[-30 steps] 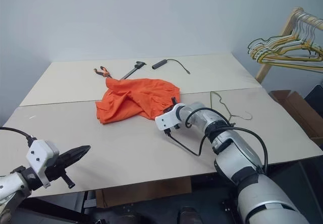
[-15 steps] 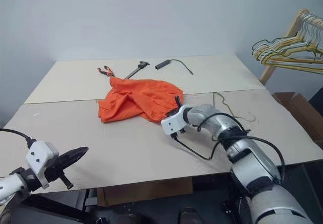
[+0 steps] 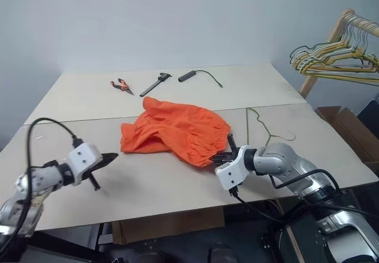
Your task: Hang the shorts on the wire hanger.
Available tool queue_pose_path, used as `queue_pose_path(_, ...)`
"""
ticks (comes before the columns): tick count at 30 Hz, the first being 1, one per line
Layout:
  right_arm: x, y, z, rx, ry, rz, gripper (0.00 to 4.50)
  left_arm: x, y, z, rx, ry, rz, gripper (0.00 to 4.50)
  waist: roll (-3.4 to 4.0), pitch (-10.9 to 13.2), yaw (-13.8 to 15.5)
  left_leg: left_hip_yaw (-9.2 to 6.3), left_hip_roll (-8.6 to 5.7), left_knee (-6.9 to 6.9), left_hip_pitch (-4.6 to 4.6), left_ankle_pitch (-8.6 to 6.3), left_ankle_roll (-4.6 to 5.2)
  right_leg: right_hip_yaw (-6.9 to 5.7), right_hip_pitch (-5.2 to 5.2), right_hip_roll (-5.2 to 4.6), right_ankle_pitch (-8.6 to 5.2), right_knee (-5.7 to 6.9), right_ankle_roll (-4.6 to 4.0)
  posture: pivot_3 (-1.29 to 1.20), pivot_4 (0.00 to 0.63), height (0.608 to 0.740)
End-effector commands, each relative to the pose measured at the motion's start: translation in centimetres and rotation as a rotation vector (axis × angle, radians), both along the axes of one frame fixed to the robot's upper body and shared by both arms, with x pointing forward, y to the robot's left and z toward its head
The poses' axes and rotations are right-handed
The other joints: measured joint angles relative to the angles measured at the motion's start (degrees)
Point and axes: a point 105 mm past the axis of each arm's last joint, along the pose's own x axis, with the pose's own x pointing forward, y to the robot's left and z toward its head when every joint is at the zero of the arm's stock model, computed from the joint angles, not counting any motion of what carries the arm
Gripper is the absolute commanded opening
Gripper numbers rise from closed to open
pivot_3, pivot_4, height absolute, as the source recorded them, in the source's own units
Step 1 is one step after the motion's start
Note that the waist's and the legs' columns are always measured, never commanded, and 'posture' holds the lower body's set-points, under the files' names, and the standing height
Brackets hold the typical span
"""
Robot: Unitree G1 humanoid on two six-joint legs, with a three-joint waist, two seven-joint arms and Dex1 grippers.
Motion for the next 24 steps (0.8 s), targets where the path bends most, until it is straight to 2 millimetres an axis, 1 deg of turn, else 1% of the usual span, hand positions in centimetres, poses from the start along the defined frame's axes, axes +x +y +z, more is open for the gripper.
queue_pose_path(1,0.2,0.4,1.4,0.044,-0.037,-0.012,0.01,2.4,0.1,0.2,0.059,-0.063,-0.002,0.0,-0.02,-0.01,-0.06,0.0,0.0,0.0,-0.01,0.0,0.0,0.0,0.0,-0.01,0.02,0.0,-0.01,-0.03,0.0,0.74)
queue_pose_path(4,0.2,0.6,1.2,0.048,-0.033,-0.021,0.01,4.1,0.4,0.0,0.057,-0.059,0.012,0.0,-0.03,-0.02,0.0,0.01,-0.02,0.05,-0.07,0.0,0.0,-0.02,-0.05,0.0,0.03,0.01,0.01,-0.04,0.0,0.74)
queue_pose_path(7,0.3,0.6,1.2,0.051,-0.035,-0.028,0.01,5.0,1.2,-0.8,0.141,-0.063,0.014,0.0,-0.04,-0.03,-0.17,0.02,-0.04,0.06,-0.1,0.0,0.01,-0.01,-0.07,-0.02,0.04,-0.02,0.02,-0.05,0.0,0.74)
queue_pose_path(10,0.5,0.4,1.0,0.052,-0.03,-0.044,0.01,6.0,1.2,-0.9,0.116,-0.099,0.043,0.0,-0.05,-0.03,-0.25,0.05,-0.06,0.07,-0.12,-0.02,0.04,0.0,-0.07,-0.02,0.05,-0.04,0.03,-0.06,0.0,0.74)
queue_pose_path(11,0.5,0.3,0.9,0.048,-0.029,-0.047,0.01,5.9,0.9,-1.0,0.076,-0.083,0.032,0.0,-0.05,-0.03,-0.25,0.05,-0.06,0.08,-0.12,-0.02,0.04,-0.01,-0.08,-0.03,0.05,-0.04,0.05,-0.06,0.0,0.74)
queue_pose_path(13,0.4,0.1,0.7,0.041,-0.028,-0.051,0.0,5.5,0.4,-1.2,0.037,-0.053,-0.009,0.42,-0.05,-0.04,-0.28,0.06,-0.05,0.11,-0.14,-0.03,0.06,-0.01,-0.07,-0.04,0.05,-0.04,0.05,-0.06,0.0,0.74)
queue_pose_path(15,0.4,0.1,0.7,0.04,-0.026,-0.053,0.0,4.9,-0.2,-1.2,0.06,-0.061,-0.046,0.88,-0.06,-0.04,-0.41,0.07,-0.04,0.16,-0.17,-0.04,0.07,-0.02,-0.09,-0.04,0.06,-0.03,0.05,-0.06,0.0,0.74)
queue_pose_path(16,0.4,0.0,0.6,0.041,-0.024,-0.054,0.0,4.6,-0.3,-1.2,0.068,-0.051,-0.063,1.19,-0.06,-0.04,-0.5,0.06,-0.03,0.17,-0.16,-0.04,0.08,-0.02,-0.08,-0.04,0.06,-0.03,0.05,-0.06,0.0,0.74)
queue_pose_path(18,0.4,0.0,0.6,0.04,-0.022,-0.056,0.0,3.8,-0.4,-1.4,0.139,-0.058,-0.115,1.9,-0.06,-0.04,-0.79,0.06,-0.03,0.17,-0.16,-0.05,0.08,0.0,-0.07,-0.05,0.06,-0.01,0.06,-0.07,0.0,0.74)
queue_pose_path(20,0.4,-0.1,0.5,0.039,-0.019,-0.061,0.0,3.7,-0.1,-1.3,0.187,-0.095,-0.103,2.56,-0.06,-0.04,-1.17,0.06,-0.02,0.19,-0.14,-0.05,0.08,0.01,-0.07,-0.05,0.06,0.01,0.06,-0.06,0.0,0.74)
queue_pose_path(21,0.4,-0.1,0.4,0.038,-0.018,-0.062,0.0,3.8,0.0,-1.2,0.194,-0.112,-0.082,2.89,-0.06,-0.04,-1.26,0.06,-0.02,0.19,-0.14,-0.05,0.08,0.01,-0.07,-0.05,0.06,0.02,0.05,-0.06,0.0,0.74)
queue_pose_path(24,0.4,-0.3,0.1,0.032,-0.011,-0.066,0.0,3.2,-0.2,-1.3,0.18,-0.089,-0.093,3.9,-0.06,-0.04,-1.38,0.05,-0.02,0.23,-0.11,-0.05,0.08,0.01,-0.04,-0.06,0.07,0.07,0.07,-0.06,0.0,0.74)
